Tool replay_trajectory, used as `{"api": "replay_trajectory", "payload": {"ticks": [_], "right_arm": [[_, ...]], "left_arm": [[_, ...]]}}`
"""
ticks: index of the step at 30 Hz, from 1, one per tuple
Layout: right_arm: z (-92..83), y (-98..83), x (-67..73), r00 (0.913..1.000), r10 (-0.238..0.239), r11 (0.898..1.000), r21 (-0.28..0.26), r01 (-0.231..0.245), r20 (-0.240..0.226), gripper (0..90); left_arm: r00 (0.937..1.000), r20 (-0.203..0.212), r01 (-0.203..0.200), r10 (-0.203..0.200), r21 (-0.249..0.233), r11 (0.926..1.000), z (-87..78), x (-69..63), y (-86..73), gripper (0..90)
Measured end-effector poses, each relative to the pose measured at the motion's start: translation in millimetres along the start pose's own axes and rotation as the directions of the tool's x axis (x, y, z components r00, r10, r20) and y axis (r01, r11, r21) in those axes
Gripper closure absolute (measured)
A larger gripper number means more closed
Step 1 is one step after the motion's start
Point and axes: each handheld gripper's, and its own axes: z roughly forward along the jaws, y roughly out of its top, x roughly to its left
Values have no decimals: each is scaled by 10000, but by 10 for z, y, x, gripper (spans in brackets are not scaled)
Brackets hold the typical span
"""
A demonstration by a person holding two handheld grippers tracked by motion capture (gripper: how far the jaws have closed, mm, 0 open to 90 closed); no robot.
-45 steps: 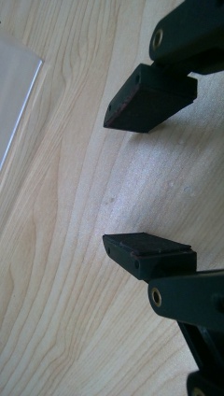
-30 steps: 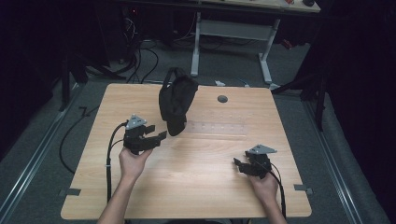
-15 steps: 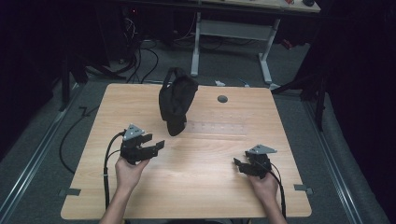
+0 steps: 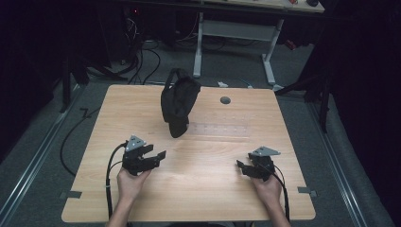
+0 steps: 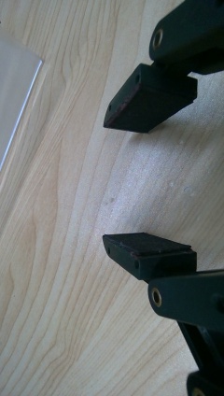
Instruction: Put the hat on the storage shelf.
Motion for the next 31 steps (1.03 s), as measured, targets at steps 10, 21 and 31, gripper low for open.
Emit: {"api": "replay_trajectory", "payload": {"ticks": [10,21,31], "right_arm": [[0,0,0,10000,-3,10000,1,3,-2,382],[0,0,0,10000,-1,10000,4,1,0,382],[0,0,0,10000,-1,10000,3,1,1,382]], "left_arm": [[9962,-835,-202,242,494,9986,-9,190,-291,375],[9791,-1523,-1254,1347,692,9897,44,295,-506,365],[9724,-1617,-1626,1684,490,9855,29,283,-567,341]]}}
